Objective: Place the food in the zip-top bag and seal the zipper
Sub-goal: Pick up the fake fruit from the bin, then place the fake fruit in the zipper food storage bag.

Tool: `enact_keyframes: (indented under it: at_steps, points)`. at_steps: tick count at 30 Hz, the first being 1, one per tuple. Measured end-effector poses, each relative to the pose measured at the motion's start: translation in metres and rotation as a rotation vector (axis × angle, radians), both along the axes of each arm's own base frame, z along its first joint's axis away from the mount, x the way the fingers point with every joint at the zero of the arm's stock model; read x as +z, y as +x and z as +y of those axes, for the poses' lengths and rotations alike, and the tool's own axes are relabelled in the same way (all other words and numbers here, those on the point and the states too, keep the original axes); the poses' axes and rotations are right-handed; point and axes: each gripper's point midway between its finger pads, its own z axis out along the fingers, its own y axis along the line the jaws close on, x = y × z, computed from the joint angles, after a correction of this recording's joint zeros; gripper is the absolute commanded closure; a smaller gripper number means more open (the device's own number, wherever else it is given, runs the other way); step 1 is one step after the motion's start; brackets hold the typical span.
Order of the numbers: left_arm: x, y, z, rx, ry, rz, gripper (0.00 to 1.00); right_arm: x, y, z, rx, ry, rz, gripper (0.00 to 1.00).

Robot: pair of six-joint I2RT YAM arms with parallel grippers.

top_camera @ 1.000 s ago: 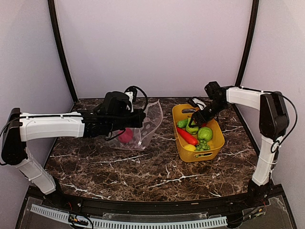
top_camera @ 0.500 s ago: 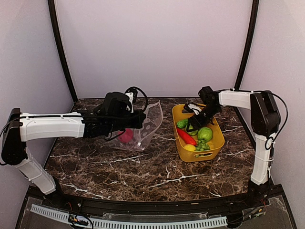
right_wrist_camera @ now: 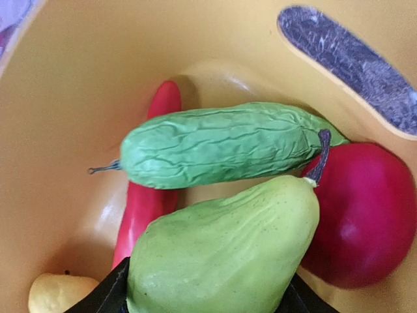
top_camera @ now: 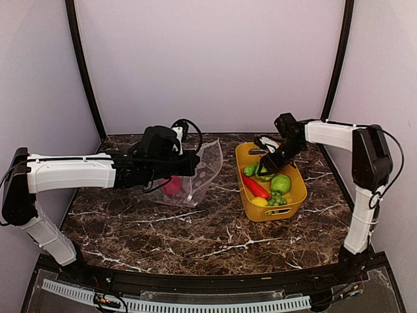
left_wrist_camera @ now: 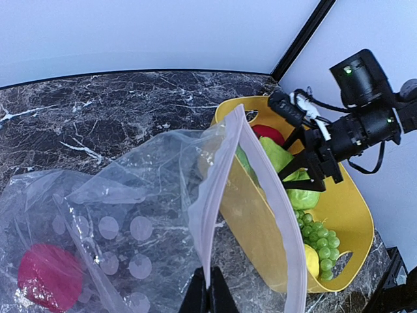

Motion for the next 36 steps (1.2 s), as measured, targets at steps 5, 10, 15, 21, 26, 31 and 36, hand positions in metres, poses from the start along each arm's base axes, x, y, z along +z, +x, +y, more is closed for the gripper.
enact_keyframes:
  at_steps: [5,10,15,21,26,31,36]
  points:
    - [-0.001,0.0,-0.001,-0.002,0.0,0.002,0.99,0.065,-0.015,0.003,0.048,0.077,-0.132,0.52]
    - [-0.005,0.0,-0.002,-0.004,0.006,0.008,0.99,0.138,-0.042,0.021,0.146,0.217,-0.267,0.52]
    - [-0.012,0.001,-0.004,-0.008,0.015,0.021,0.99,0.171,-0.078,0.059,0.287,0.336,-0.295,0.52]
    - [-0.01,0.002,-0.008,-0.014,0.004,0.028,0.99,0.191,-0.105,0.105,0.429,0.46,-0.256,0.53]
    - [-0.007,0.002,-0.009,-0.014,-0.013,0.033,0.99,0.202,-0.104,0.138,0.483,0.572,-0.199,0.53]
    - [-0.007,0.001,-0.01,-0.012,-0.023,0.04,0.99,0.186,-0.092,0.158,0.482,0.611,-0.121,0.52]
    - [-0.006,0.0,-0.011,-0.013,-0.04,0.051,0.99,0.168,-0.092,0.168,0.468,0.608,-0.058,0.51]
